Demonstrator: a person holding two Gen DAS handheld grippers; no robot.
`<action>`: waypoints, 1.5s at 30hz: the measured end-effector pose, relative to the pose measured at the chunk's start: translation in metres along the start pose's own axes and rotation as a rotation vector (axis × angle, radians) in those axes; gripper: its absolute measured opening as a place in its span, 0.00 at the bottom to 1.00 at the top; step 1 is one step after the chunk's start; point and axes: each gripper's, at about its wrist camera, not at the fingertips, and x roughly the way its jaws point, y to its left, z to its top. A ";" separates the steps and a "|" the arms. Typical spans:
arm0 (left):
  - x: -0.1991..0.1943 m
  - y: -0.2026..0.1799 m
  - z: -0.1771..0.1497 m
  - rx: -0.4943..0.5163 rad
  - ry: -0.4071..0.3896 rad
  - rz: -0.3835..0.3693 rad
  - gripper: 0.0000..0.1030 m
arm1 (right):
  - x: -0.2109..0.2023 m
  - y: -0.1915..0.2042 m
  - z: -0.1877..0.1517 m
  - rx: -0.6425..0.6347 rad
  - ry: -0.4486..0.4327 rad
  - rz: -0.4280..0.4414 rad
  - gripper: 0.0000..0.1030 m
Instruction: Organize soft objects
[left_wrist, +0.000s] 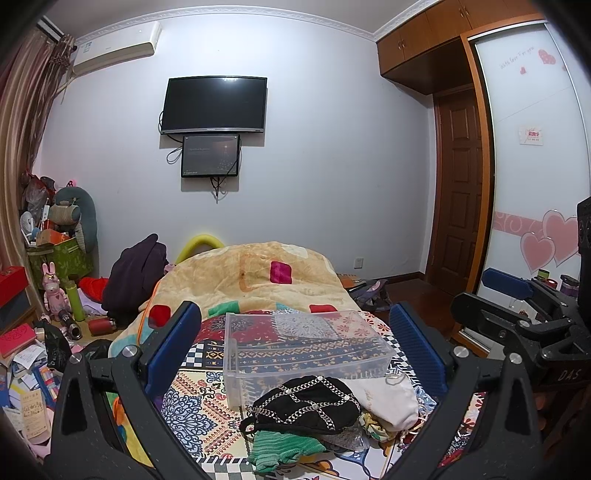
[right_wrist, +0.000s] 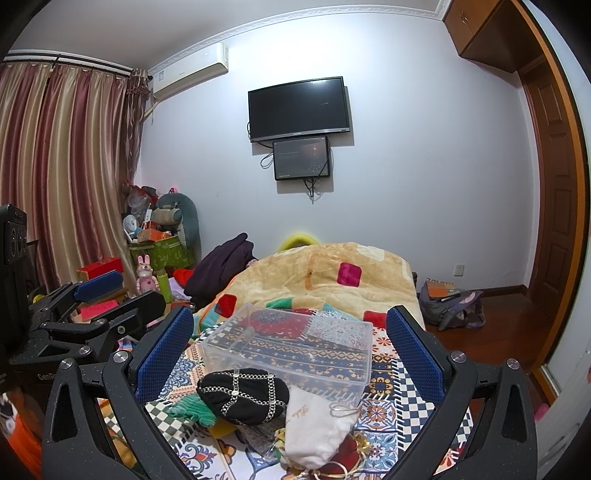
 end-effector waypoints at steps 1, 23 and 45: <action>0.000 0.000 0.000 0.000 -0.001 0.001 1.00 | 0.000 -0.001 0.000 0.001 0.000 0.000 1.00; 0.019 0.002 -0.009 -0.054 0.126 -0.043 1.00 | 0.011 -0.011 -0.009 0.035 0.059 -0.016 1.00; 0.111 0.026 -0.093 -0.028 0.455 -0.064 0.78 | 0.085 -0.050 -0.087 0.157 0.484 0.035 0.81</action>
